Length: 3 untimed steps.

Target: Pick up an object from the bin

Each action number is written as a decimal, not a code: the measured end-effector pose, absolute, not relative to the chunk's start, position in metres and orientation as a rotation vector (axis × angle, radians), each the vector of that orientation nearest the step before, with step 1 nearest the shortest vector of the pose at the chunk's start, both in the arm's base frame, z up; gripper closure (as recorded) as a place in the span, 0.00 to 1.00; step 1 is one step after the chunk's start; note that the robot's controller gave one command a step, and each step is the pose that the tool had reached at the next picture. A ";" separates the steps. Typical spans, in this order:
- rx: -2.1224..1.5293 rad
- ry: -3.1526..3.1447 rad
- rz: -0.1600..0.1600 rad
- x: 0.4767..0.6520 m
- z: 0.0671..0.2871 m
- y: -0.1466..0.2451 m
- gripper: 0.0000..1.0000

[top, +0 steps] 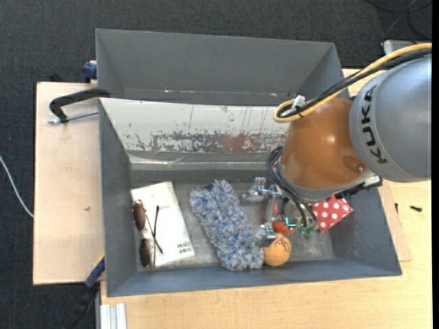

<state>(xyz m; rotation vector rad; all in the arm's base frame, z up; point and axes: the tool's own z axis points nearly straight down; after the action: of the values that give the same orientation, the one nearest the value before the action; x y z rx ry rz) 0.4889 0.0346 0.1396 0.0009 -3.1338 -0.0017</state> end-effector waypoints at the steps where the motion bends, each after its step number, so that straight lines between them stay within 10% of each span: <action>1: 0.000 -3.142 -0.002 0.491 0.144 0.035 0.00; 3: 0.642 -3.087 0.004 0.499 0.069 0.047 0.00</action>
Offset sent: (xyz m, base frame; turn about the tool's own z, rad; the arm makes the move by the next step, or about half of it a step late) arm 0.0027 0.0150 -0.0696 -0.4063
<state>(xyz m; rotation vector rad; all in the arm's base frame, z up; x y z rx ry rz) 0.4988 0.0472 0.0688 0.6422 -3.0867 0.0043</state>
